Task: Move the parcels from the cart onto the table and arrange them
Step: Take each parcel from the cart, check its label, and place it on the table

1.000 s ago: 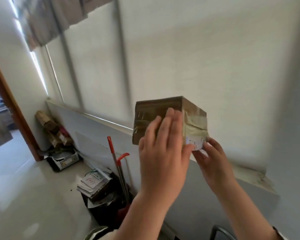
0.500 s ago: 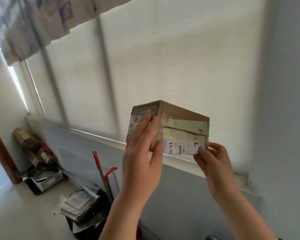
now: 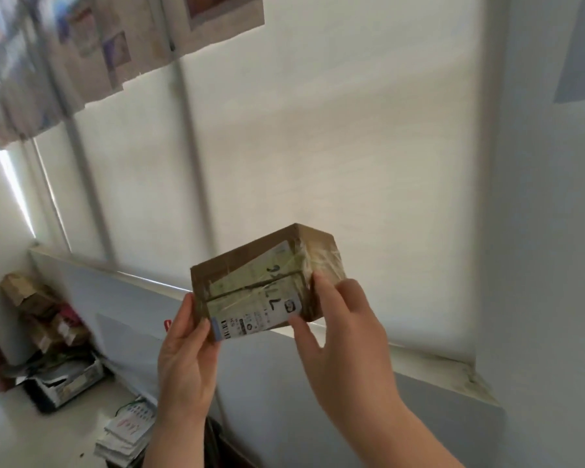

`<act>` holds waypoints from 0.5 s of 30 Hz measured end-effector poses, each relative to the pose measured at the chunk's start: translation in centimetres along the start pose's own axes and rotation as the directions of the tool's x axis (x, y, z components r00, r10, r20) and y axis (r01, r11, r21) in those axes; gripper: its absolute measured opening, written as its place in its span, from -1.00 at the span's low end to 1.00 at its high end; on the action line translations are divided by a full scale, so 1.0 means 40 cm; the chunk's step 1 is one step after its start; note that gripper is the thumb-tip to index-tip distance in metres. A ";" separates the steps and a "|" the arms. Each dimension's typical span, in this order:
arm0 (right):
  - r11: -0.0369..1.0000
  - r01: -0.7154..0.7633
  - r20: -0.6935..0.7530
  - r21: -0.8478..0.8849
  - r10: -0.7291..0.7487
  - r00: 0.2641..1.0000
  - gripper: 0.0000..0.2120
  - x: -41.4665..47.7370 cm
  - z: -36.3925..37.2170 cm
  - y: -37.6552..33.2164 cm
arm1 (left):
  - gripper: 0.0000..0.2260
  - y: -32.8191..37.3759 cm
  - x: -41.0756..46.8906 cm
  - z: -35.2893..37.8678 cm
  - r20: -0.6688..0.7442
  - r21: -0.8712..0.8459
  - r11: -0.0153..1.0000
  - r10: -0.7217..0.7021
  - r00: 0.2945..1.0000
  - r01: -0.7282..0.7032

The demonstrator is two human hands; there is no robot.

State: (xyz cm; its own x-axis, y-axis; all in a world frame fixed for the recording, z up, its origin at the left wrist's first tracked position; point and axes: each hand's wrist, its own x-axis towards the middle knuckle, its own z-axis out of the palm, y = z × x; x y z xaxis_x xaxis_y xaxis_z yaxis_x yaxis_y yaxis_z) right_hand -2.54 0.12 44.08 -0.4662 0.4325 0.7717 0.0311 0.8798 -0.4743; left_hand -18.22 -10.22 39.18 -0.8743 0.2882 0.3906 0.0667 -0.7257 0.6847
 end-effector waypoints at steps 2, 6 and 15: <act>0.999 -0.016 0.016 0.045 0.015 1.000 -0.54 0.006 0.004 0.008 | -0.45 0.014 0.001 -0.004 -0.016 0.031 0.999 0.008 1.000 -0.007; 0.989 -0.036 0.022 0.145 0.033 0.999 -0.63 0.032 0.003 0.024 | -0.39 0.053 0.006 0.017 0.013 0.132 0.990 0.041 0.999 -0.042; 0.811 0.007 0.020 0.585 -0.023 1.000 -0.65 0.167 -0.036 0.072 | -0.60 0.203 0.049 0.124 0.190 0.497 0.748 0.402 0.896 -0.441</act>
State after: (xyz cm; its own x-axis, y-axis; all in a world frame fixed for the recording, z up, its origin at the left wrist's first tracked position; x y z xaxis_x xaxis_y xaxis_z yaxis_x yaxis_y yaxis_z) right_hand -4.28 5.82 48.48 -0.4844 0.4085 0.7736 -0.4948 0.6013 -0.6273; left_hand -17.02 -12.43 48.57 -0.6651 0.0854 0.7419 0.6739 -0.3595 0.6455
